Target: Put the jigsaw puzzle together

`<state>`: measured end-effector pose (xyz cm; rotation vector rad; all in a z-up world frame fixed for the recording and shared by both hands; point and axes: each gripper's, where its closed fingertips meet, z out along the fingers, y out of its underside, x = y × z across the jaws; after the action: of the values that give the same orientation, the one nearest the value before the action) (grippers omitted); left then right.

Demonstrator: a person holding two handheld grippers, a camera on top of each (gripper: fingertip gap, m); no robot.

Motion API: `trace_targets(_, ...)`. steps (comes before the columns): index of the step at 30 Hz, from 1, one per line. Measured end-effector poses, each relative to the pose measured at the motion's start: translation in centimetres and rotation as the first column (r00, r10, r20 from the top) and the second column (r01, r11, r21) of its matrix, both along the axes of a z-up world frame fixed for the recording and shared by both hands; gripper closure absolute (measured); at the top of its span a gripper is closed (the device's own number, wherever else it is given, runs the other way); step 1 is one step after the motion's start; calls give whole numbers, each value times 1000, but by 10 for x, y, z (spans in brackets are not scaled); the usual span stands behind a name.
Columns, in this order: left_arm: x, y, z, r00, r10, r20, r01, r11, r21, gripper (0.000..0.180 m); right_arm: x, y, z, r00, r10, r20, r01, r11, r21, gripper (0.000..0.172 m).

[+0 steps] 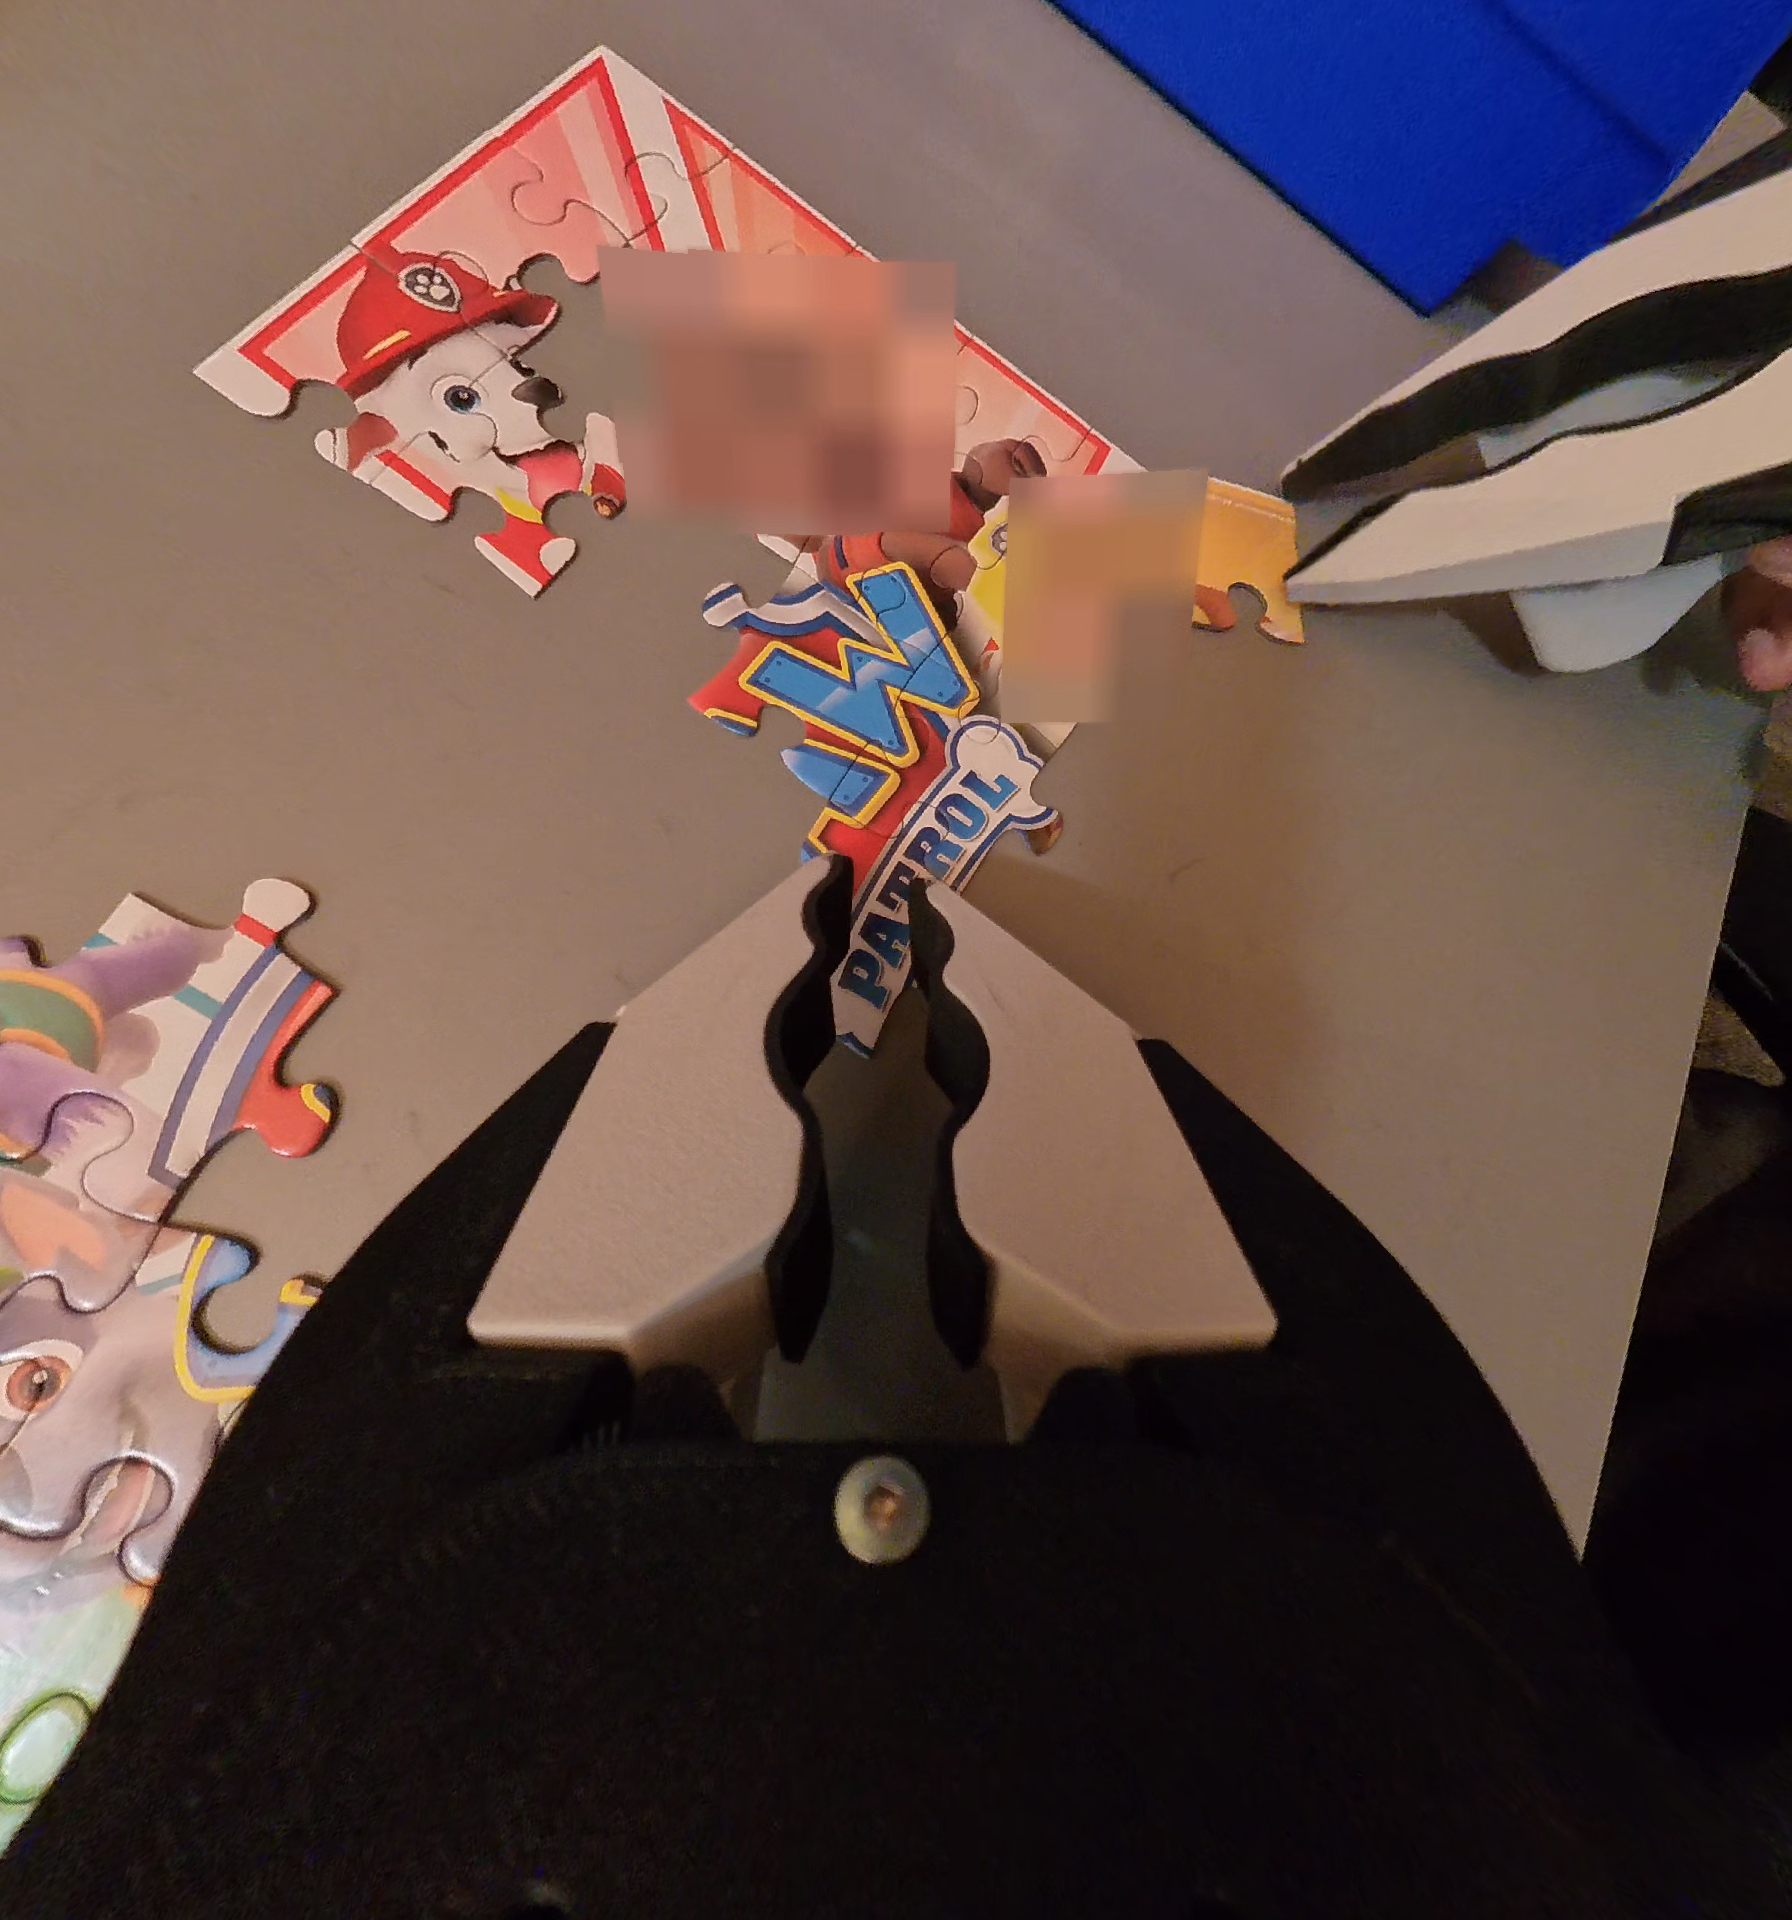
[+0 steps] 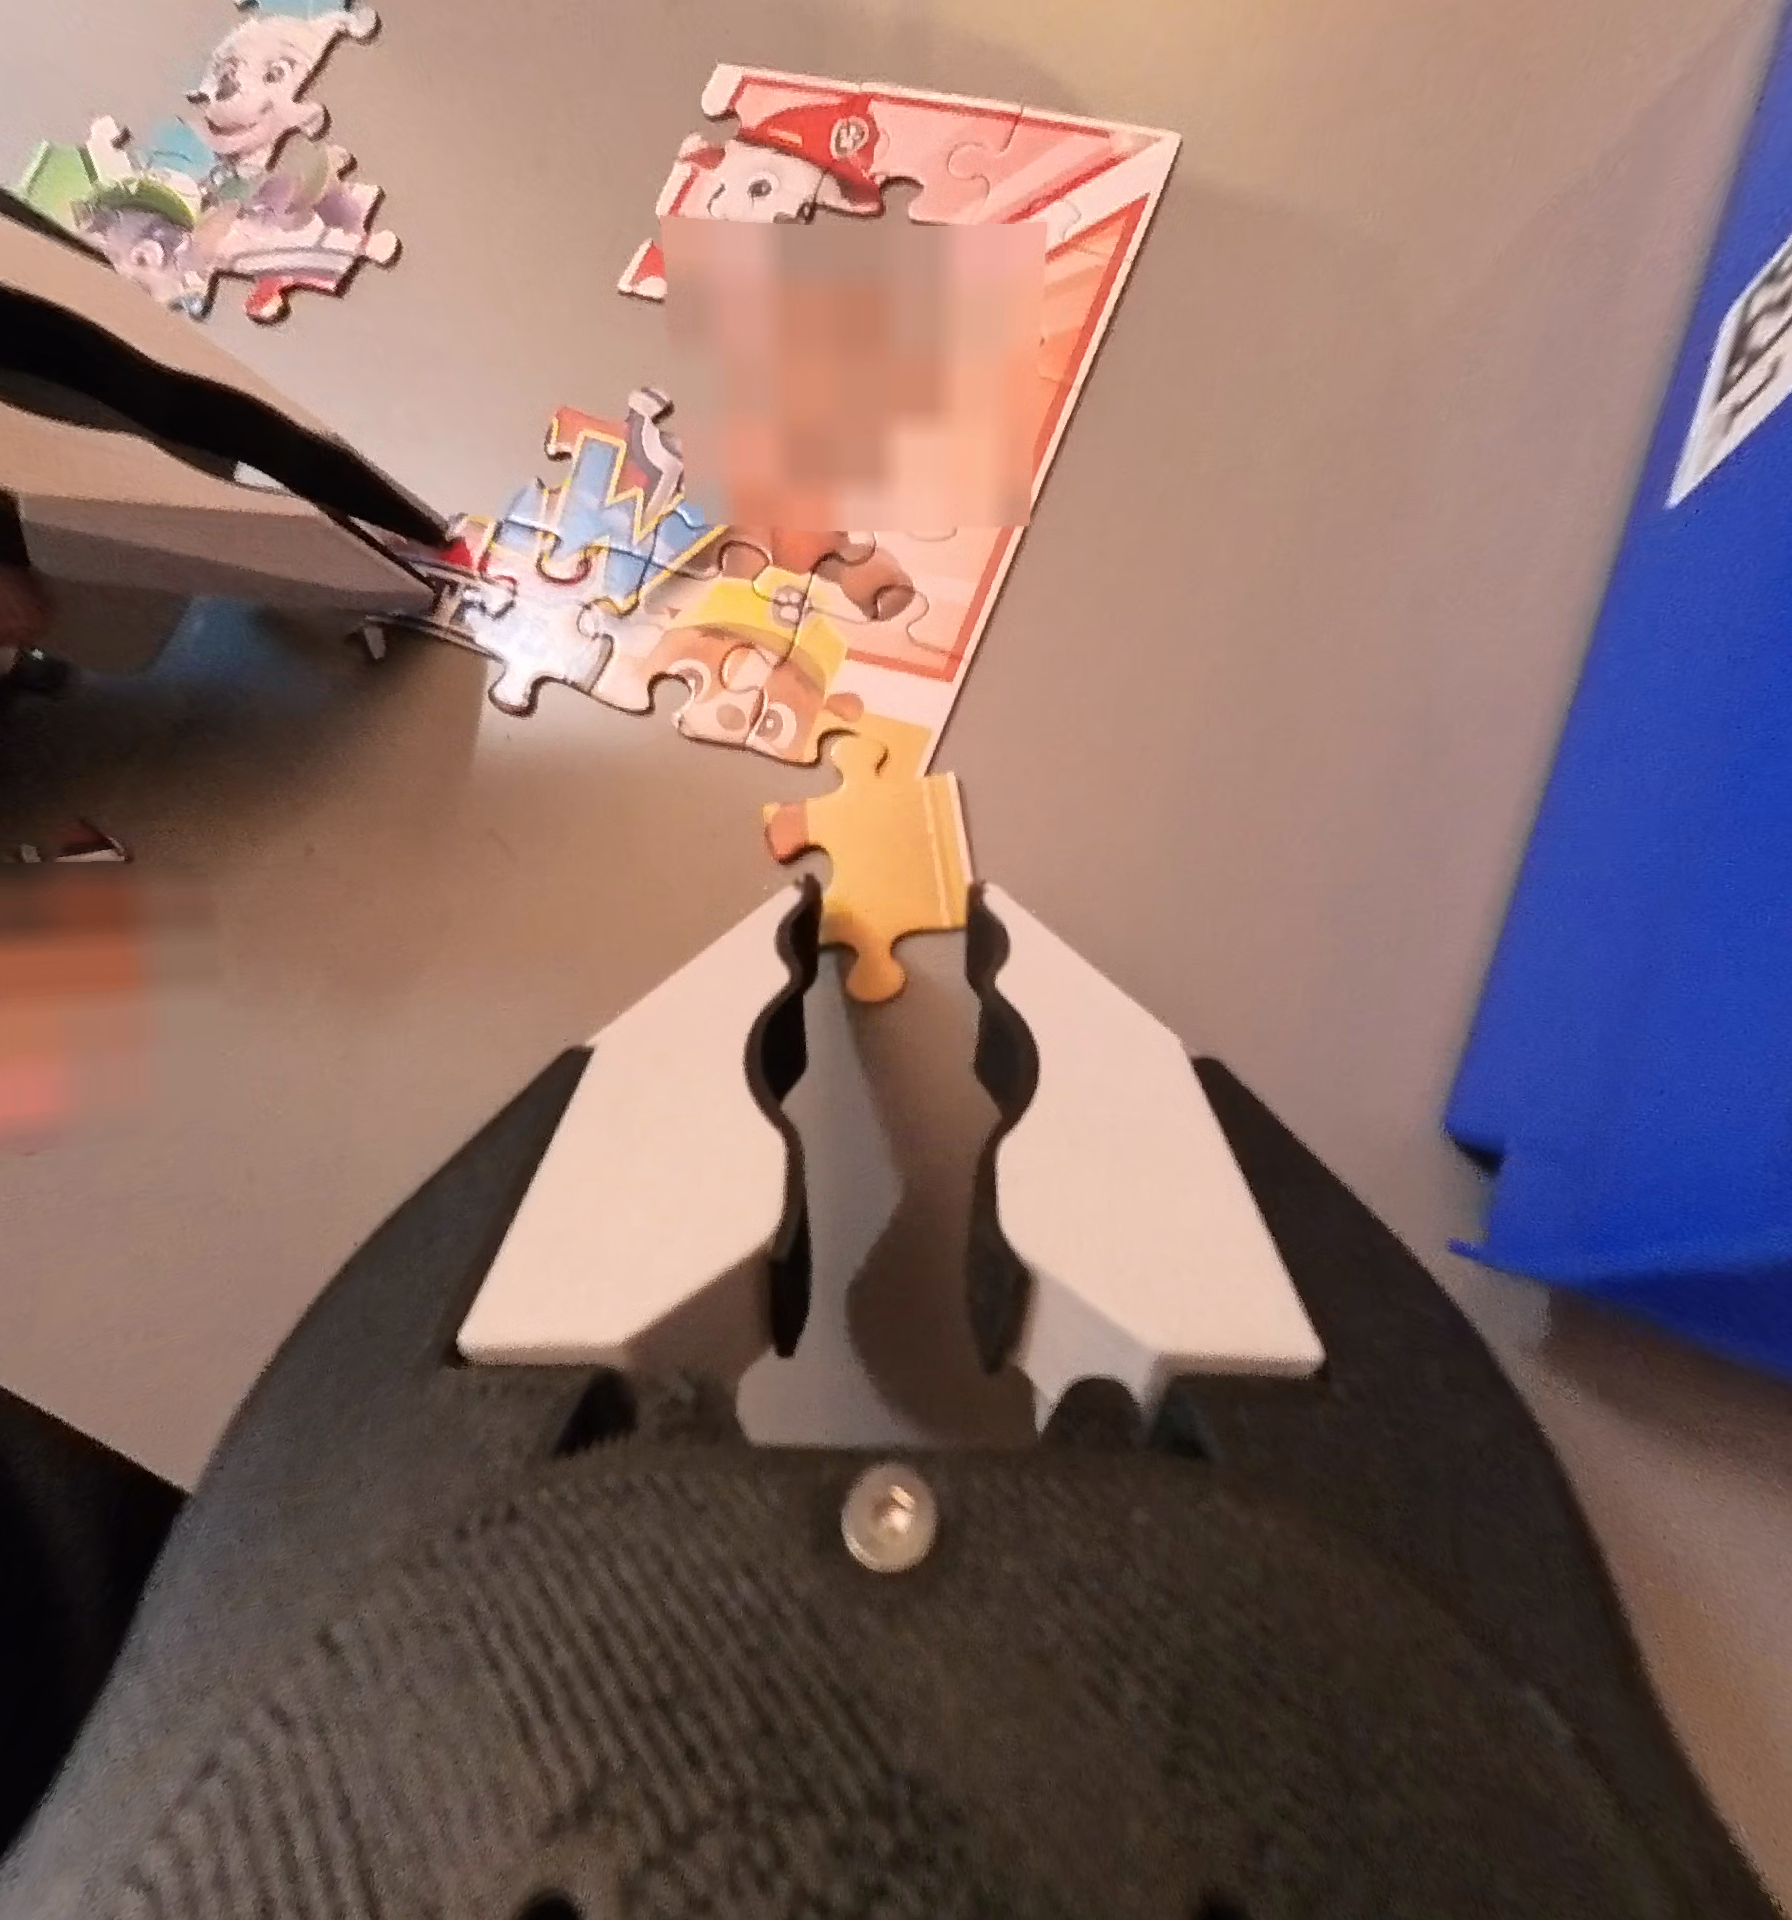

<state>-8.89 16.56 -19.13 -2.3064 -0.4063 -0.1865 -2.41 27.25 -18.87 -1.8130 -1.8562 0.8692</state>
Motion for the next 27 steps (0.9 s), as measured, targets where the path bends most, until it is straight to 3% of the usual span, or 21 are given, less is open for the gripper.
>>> trace_targets(11, 0, 0, 0, 1000, 1, 3, -1, 1000, 1, 174, 39, -16, -1, 995, 13, 98, -18, 998, 54, 142)
trace_targets(17, 0, 0, 1, 1000, -1, 1, 1, 1000, 1, 173, 32, -8, 7, 1000, -15, 7, 14, 998, 55, 135)
trace_targets(24, 4, 1, 3, 998, -13, 60, 11, 1000, 23, 170, 43, -16, -1, 999, 7, 49, -9, 999, 43, 131)
trace_targets(27, 5, 3, 9, 999, -18, 46, 16, 999, 52, 169, 41, -15, 5, 1000, 3, 6, -3, 999, 44, 129)
